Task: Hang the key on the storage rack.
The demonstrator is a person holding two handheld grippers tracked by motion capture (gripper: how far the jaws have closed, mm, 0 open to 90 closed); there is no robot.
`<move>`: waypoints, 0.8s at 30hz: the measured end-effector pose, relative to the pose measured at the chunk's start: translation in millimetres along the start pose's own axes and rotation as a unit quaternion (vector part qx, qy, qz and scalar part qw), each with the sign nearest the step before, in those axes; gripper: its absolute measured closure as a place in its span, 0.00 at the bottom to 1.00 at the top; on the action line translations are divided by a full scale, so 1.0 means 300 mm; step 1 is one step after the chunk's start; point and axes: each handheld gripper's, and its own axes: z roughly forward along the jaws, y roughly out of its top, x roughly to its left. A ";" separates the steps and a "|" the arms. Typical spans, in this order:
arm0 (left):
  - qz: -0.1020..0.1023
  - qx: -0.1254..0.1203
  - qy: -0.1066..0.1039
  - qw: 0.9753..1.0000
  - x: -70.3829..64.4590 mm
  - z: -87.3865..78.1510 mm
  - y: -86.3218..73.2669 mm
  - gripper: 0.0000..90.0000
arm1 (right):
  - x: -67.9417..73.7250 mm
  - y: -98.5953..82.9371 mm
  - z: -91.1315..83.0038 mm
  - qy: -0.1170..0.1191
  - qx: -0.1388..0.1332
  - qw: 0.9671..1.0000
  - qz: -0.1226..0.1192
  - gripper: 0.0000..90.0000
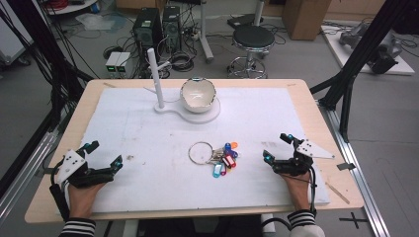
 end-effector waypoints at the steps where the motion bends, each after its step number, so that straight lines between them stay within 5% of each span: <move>1: 0.000 0.000 0.001 1.000 -0.001 0.000 0.000 0.02 | 0.000 0.000 0.000 0.000 0.000 1.000 0.001 0.02; 24: 0.001 0.004 -0.007 1.000 -0.001 0.004 0.003 0.02 | -0.003 -0.003 -0.007 0.000 -0.013 1.000 0.002 0.02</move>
